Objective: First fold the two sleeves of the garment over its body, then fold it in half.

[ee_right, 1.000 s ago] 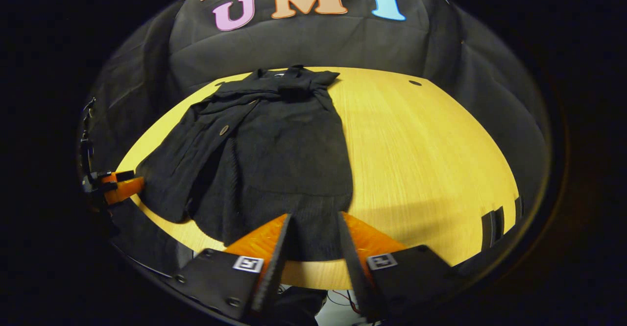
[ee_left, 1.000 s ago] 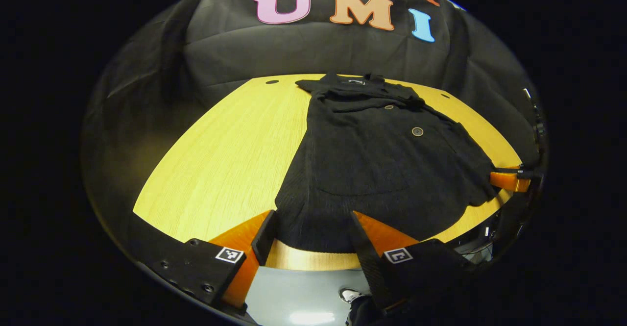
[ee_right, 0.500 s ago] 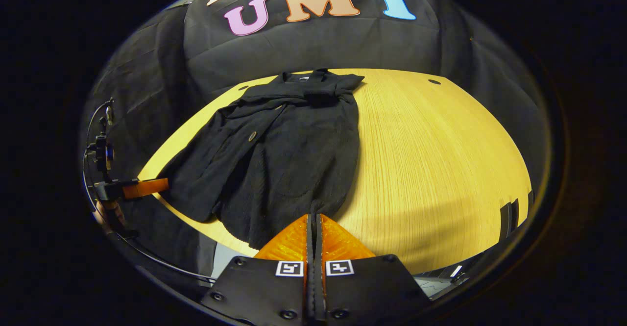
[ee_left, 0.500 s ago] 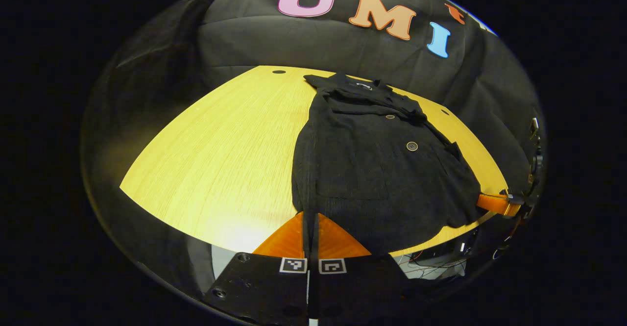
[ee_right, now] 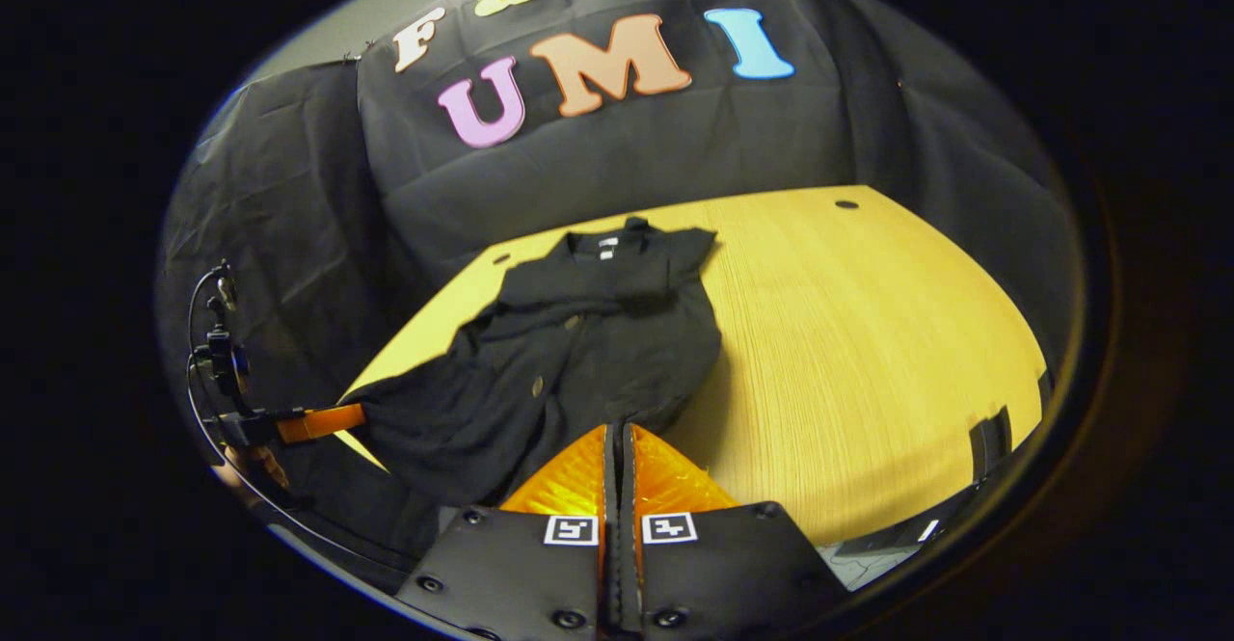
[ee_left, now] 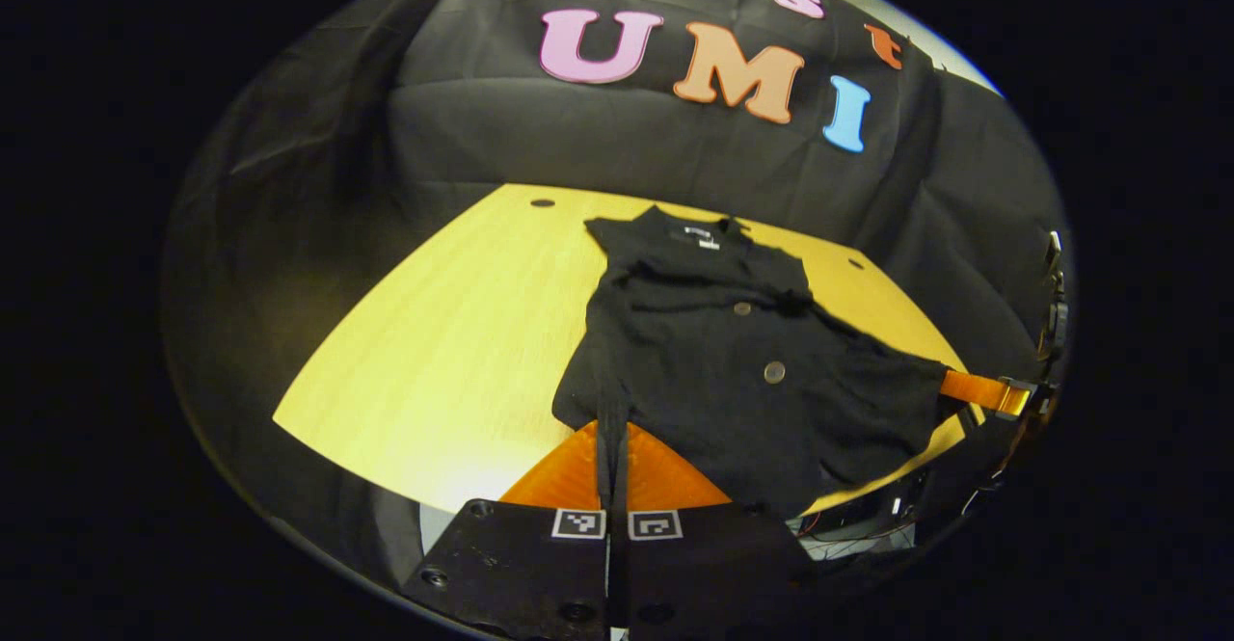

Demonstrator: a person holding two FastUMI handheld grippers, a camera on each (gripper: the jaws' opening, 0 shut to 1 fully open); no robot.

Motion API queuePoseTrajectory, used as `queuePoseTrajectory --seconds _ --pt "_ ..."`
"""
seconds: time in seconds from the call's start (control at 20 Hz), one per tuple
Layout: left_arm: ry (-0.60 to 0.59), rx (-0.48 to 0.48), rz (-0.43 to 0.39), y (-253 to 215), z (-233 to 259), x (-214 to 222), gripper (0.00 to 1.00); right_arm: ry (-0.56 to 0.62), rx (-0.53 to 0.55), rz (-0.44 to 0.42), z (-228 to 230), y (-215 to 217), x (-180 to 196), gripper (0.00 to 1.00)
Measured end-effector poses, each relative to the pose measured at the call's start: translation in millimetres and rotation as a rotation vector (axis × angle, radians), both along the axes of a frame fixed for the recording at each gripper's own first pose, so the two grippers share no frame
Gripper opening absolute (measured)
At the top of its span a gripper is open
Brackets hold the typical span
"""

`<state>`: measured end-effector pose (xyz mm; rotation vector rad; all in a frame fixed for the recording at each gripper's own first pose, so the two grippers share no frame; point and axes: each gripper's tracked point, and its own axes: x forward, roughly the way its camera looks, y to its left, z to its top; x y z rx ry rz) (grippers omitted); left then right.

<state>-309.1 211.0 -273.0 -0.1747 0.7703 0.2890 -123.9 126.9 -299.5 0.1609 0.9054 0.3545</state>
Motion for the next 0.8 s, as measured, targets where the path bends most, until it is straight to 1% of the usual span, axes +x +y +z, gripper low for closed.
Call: queuePoseTrajectory --seconds 0.2,0.25,0.3,0.35,0.5,0.55,0.8 --pt "-0.111 0.025 0.012 15 41 56 0.00 -0.083 0.047 0.006 32 13 53 0.02" --pt "-0.127 0.036 0.014 20 48 71 0.00 -0.099 0.058 0.008 38 15 69 0.02" --pt "-0.140 0.047 0.022 25 53 83 0.00 -0.117 0.066 0.000 45 17 83 0.00" --pt "-0.150 0.051 0.023 29 58 95 0.00 -0.134 0.069 -0.005 50 16 97 0.02" --pt "-0.180 0.066 0.027 40 68 130 0.00 -0.185 0.068 -0.015 64 19 141 0.02" --pt "-0.186 0.070 0.030 45 69 141 0.00 -0.201 0.058 -0.014 65 19 155 0.00" --pt "-0.210 0.087 0.032 63 74 199 0.00 -0.247 0.051 0.002 62 33 208 0.02"
